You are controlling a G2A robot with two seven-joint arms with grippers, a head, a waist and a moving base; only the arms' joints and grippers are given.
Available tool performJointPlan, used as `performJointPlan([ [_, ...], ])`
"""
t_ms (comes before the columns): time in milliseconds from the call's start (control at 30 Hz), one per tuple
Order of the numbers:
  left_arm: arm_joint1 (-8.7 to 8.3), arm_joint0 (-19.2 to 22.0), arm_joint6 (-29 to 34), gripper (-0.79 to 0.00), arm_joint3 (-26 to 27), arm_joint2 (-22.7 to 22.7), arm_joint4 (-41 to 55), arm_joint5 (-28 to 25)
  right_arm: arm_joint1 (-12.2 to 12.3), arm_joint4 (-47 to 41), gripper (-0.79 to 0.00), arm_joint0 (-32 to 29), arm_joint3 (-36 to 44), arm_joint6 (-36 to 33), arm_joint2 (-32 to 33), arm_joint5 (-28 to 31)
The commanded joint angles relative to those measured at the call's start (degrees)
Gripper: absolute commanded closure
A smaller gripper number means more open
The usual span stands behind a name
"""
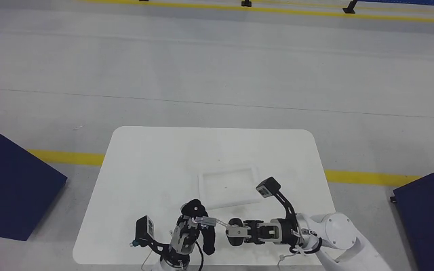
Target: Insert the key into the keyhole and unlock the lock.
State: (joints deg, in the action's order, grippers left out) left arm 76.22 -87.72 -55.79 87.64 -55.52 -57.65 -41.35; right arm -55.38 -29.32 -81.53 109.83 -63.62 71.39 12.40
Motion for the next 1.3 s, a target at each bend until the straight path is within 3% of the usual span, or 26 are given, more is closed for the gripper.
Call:
performJointPlan([
  [0,0.0,0.0,0.0,0.0,0.0,0.0,0.0,0.0,0.0,0.0,0.0,0.0,0.0,-0.3,0.1,0.0],
  [733,0.0,0.0,0.0,0.0,0.0,0.0,0.0,0.0,0.7,-1.5,0.0,3.9,-2.7,-10.6,1.6,-1.0],
  [1267,0.0,0.0,0.0,0.0,0.0,0.0,0.0,0.0,0.1,-1.2,0.0,8.3,-5.3,-10.7,-1.9,-0.4],
])
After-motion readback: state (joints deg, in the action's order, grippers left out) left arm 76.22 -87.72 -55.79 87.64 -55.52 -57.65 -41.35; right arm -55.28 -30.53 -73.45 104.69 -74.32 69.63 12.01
